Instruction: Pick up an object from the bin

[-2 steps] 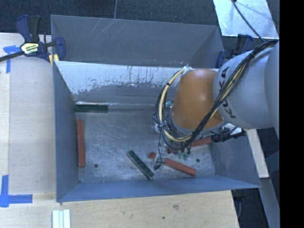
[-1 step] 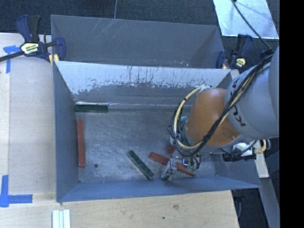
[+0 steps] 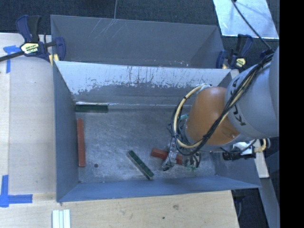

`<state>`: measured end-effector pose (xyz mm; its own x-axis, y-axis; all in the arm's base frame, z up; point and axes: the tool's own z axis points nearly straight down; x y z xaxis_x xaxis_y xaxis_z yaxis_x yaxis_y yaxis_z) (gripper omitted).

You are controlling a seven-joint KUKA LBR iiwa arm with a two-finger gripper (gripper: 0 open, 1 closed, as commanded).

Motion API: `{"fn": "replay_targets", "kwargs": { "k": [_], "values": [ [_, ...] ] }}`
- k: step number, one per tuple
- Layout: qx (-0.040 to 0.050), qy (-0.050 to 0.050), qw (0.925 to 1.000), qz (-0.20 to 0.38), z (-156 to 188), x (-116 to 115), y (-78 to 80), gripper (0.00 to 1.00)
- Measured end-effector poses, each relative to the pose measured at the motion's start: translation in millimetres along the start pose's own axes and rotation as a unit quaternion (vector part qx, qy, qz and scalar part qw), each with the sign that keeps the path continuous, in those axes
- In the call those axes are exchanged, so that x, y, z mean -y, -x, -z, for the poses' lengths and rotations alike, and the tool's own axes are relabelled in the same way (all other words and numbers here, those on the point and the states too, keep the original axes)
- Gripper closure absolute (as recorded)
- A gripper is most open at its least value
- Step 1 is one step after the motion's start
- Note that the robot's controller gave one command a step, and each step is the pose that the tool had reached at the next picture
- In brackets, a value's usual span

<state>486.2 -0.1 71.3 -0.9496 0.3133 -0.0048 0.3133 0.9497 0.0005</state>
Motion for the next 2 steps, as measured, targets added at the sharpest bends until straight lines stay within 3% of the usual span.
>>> {"fn": "replay_targets", "kwargs": {
  "k": [1,2],
  "values": [
    [0.0032,0.001,1.0,-0.003,173,-5,24.7,1.0],
    [-0.0004,0.0,0.9991,0.043,149,23,52.7,1.0]
  ]
}}
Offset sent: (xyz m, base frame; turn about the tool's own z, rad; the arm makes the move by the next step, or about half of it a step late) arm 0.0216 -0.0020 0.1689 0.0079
